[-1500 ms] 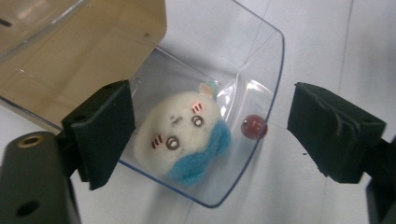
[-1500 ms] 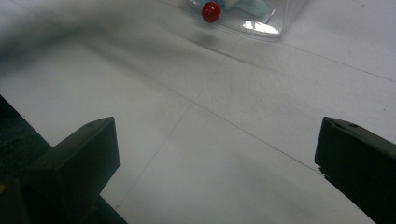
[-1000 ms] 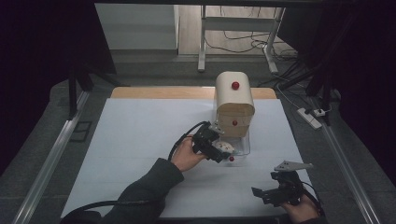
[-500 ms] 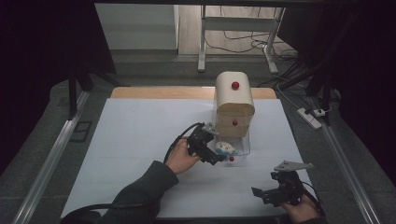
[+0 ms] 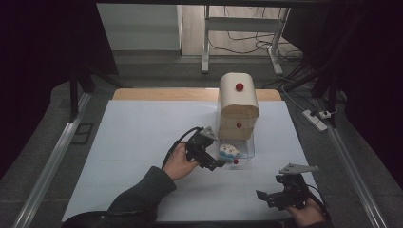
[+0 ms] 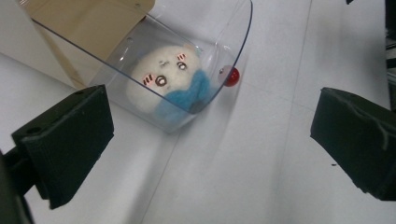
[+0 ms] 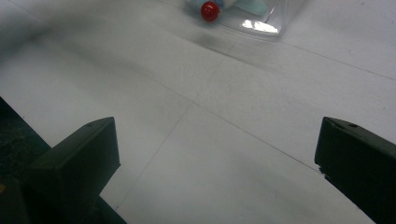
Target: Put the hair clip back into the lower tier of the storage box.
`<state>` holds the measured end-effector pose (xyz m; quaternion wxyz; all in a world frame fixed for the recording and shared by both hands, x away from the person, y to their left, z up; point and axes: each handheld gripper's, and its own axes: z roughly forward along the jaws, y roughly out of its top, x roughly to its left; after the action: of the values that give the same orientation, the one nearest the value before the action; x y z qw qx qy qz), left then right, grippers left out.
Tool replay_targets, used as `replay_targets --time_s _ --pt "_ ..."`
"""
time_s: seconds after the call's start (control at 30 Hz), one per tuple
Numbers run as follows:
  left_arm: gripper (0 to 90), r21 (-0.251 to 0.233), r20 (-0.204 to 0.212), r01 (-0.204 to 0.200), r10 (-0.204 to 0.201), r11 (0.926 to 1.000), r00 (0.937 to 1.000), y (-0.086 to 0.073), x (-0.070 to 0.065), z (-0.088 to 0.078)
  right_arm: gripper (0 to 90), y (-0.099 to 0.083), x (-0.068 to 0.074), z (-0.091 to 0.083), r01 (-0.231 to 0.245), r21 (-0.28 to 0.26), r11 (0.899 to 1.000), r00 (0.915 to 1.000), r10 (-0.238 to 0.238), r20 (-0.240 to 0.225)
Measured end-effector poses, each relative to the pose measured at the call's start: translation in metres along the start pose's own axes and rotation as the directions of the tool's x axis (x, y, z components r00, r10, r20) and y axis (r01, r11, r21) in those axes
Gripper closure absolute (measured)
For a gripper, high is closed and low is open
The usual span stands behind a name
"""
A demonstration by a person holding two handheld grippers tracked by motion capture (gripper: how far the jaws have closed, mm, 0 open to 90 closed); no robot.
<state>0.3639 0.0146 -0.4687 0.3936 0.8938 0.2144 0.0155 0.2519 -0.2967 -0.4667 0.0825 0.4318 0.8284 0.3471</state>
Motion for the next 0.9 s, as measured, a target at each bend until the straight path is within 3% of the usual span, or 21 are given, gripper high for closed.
replay_targets --time_s 0.6,0.9 --pt "0.0 -0.009 0.021 0.04 -0.04 0.9991 0.999 -0.016 0.001 -0.014 0.0 0.0 0.0 0.0 -0.001 0.0 1.0 1.0 0.001 0.001" --pt "0.0 0.003 0.018 0.036 -0.036 0.9994 0.9992 -0.024 0.002 -0.018 0.0 0.0 0.0 0.0 0.0 0.0 1.0 1.0 0.0 0.002"
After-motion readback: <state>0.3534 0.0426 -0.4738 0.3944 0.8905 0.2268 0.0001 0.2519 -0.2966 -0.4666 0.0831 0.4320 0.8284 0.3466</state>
